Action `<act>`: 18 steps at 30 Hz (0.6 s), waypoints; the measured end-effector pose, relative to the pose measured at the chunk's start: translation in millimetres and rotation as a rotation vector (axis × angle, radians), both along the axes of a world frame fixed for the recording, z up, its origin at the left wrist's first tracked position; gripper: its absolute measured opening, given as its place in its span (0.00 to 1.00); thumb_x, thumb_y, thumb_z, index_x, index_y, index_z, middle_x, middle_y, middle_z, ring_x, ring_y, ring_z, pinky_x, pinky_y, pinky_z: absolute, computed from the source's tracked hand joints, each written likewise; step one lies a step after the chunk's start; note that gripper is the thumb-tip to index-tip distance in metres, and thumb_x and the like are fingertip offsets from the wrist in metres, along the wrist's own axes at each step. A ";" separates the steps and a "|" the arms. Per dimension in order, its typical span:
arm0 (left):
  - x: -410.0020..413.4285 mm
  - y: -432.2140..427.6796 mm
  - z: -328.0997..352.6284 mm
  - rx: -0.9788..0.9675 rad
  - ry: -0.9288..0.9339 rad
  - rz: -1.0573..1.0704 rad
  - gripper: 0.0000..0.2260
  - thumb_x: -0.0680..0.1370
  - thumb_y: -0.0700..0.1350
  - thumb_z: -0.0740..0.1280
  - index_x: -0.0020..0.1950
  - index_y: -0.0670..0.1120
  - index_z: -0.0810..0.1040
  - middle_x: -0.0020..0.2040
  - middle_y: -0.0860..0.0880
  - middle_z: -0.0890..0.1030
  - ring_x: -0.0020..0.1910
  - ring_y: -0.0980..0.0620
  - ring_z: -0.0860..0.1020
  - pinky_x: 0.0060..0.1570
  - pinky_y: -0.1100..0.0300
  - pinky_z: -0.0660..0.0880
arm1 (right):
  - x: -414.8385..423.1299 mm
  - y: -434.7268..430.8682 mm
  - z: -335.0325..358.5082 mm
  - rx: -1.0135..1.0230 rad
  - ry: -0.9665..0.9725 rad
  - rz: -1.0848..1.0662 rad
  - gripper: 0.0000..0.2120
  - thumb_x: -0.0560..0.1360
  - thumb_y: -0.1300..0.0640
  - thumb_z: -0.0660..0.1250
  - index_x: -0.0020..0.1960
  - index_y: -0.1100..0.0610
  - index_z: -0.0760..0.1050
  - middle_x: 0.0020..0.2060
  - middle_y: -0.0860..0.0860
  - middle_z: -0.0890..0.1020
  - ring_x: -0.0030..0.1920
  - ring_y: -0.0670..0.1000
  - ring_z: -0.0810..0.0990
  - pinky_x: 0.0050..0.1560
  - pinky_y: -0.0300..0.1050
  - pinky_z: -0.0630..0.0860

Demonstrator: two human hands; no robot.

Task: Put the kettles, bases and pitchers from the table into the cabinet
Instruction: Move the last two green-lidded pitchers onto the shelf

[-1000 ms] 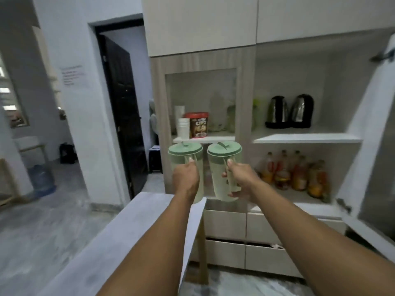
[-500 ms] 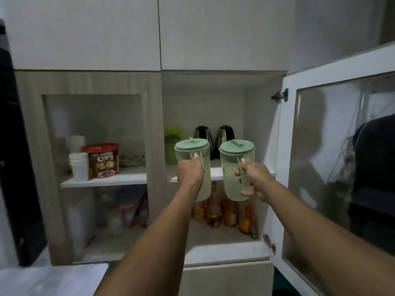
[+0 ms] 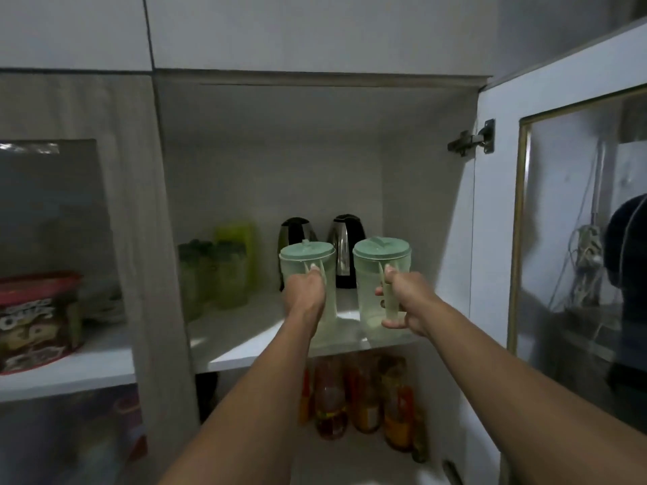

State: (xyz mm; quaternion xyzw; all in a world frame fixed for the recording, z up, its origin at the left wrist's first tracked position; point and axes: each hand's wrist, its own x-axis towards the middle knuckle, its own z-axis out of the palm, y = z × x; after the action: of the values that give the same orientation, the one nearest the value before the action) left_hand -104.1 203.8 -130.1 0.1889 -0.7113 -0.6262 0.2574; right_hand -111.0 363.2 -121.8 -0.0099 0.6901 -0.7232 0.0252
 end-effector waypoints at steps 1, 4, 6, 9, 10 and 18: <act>-21.9 -4.2 -1.2 0.011 -0.006 -0.011 0.18 0.79 0.53 0.61 0.55 0.38 0.79 0.51 0.42 0.82 0.50 0.41 0.81 0.57 0.46 0.78 | -19.4 -3.0 -1.5 -0.003 -0.016 -0.012 0.18 0.83 0.50 0.57 0.69 0.57 0.68 0.52 0.54 0.79 0.64 0.60 0.75 0.57 0.65 0.76; -81.7 -13.9 -8.9 0.026 -0.033 -0.025 0.21 0.80 0.54 0.60 0.57 0.37 0.77 0.53 0.40 0.82 0.50 0.40 0.80 0.53 0.49 0.77 | -74.2 -9.9 -6.3 -0.003 -0.055 -0.044 0.19 0.83 0.49 0.57 0.71 0.56 0.67 0.52 0.55 0.79 0.58 0.59 0.76 0.56 0.64 0.76; -115.8 -16.4 -14.1 -0.002 -0.075 -0.015 0.22 0.81 0.55 0.59 0.58 0.36 0.78 0.54 0.38 0.81 0.52 0.39 0.80 0.53 0.50 0.76 | -111.2 -14.1 -8.5 -0.027 -0.078 -0.067 0.20 0.83 0.49 0.56 0.71 0.57 0.66 0.53 0.57 0.78 0.55 0.58 0.75 0.57 0.63 0.76; -162.3 -23.6 -17.1 -0.028 -0.114 -0.022 0.21 0.80 0.54 0.59 0.58 0.36 0.79 0.56 0.38 0.81 0.54 0.38 0.80 0.54 0.51 0.75 | -161.9 -23.8 -9.2 -0.010 -0.092 -0.094 0.19 0.84 0.49 0.54 0.71 0.57 0.65 0.52 0.57 0.76 0.53 0.57 0.73 0.56 0.60 0.76; -175.5 -25.4 -15.9 -0.020 -0.110 -0.016 0.20 0.80 0.51 0.60 0.58 0.36 0.79 0.56 0.37 0.82 0.54 0.37 0.80 0.53 0.52 0.75 | -178.7 -27.0 -9.6 -0.002 -0.096 -0.114 0.18 0.84 0.50 0.53 0.70 0.58 0.66 0.51 0.57 0.76 0.53 0.57 0.73 0.53 0.58 0.76; -298.4 -27.8 -19.3 -0.034 -0.100 -0.038 0.23 0.79 0.56 0.58 0.56 0.39 0.82 0.55 0.39 0.83 0.55 0.38 0.81 0.58 0.45 0.77 | -300.9 -36.0 -11.5 -0.006 -0.117 -0.177 0.16 0.82 0.47 0.55 0.52 0.59 0.74 0.51 0.59 0.79 0.44 0.57 0.76 0.38 0.50 0.75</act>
State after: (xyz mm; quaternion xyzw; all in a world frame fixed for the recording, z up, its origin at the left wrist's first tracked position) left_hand -402.5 176.0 -149.4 0.2021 -0.7371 -0.6087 0.2130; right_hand -412.0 327.2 -133.2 0.0931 0.6833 -0.7242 0.0014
